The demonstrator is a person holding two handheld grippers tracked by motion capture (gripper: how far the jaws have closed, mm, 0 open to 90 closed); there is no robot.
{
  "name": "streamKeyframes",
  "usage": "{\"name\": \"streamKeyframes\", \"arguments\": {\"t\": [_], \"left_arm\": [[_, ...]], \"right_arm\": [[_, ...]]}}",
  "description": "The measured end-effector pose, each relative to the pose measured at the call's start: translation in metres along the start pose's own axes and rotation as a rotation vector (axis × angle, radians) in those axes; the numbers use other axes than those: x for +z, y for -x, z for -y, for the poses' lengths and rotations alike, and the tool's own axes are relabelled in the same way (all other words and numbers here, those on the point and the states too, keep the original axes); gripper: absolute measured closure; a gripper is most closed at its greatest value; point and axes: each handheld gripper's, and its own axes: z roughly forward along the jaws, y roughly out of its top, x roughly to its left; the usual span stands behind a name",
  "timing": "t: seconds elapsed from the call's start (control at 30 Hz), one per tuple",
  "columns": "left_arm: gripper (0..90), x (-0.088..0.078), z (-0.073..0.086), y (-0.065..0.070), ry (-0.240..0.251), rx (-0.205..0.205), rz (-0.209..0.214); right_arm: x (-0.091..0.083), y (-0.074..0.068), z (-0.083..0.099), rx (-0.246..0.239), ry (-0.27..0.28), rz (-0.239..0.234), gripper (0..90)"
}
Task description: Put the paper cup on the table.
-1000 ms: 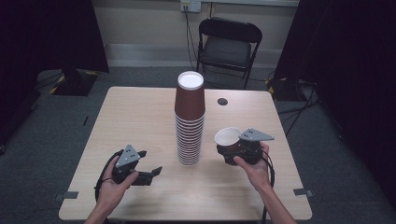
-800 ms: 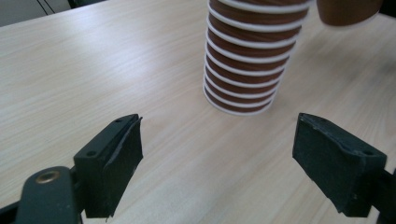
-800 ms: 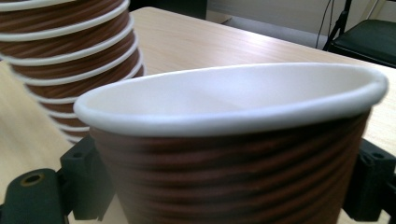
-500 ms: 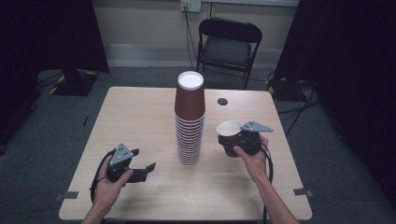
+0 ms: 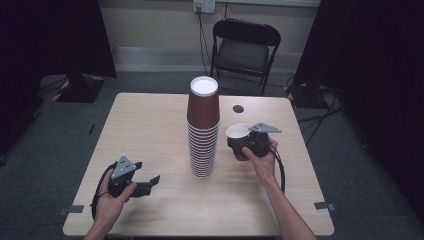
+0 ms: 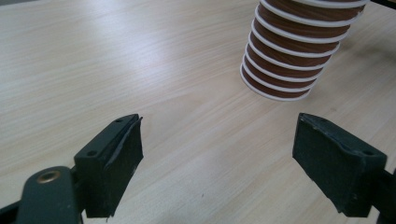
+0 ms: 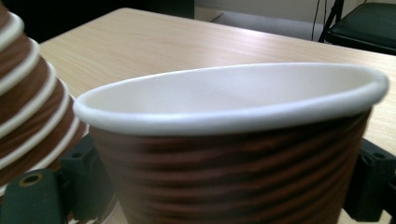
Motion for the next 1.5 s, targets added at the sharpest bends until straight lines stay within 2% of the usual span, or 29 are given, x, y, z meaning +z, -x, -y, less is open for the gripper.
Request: {"name": "streamKeyframes", "arguments": {"t": [0.2, 0.27, 0.37, 0.47, 0.67, 0.83, 0.9, 1.1, 1.5], "left_arm": [[15.8, -0.003, 0.003, -0.001, 0.002, -0.009, -0.008], [15.8, -0.003, 0.004, -0.001, 0.001, -0.01, -0.01], [15.9, -0.002, 0.004, -0.002, -0.004, -0.009, -0.011], [16.0, -0.001, 0.004, -0.001, -0.002, -0.011, -0.004], [16.0, -0.001, 0.005, -0.001, -0.006, -0.007, -0.003], [16.0, 0.0, 0.004, 0.0, 0.0, -0.018, -0.003], [16.1, 0.001, 0.003, 0.001, -0.001, -0.008, -0.003], [16.1, 0.001, 0.003, 0.0, -0.004, -0.016, -0.007], [16.1, 0.001, 0.003, 0.0, -0.007, -0.003, -0.009]], "right_arm": [[0.015, 0.005, 0.0, 0.028, 0.001, 0.012, 10.5], [0.019, 0.005, 0.001, 0.014, -0.004, 0.016, 10.5], [0.023, 0.005, 0.004, 0.015, -0.003, -0.004, 10.4], [0.024, 0.006, 0.005, 0.01, -0.002, 0.003, 10.3], [0.019, 0.008, 0.013, 0.015, 0.015, 0.001, 10.2], [0.011, 0.008, 0.017, -0.002, 0.011, 0.001, 10.1], [0.008, 0.008, 0.019, -0.003, 0.016, 0.003, 10.1], [-0.003, 0.012, 0.027, 0.034, 0.027, 0.003, 10.0], [-0.011, 0.012, 0.033, 0.016, 0.002, 0.015, 9.8]]}}
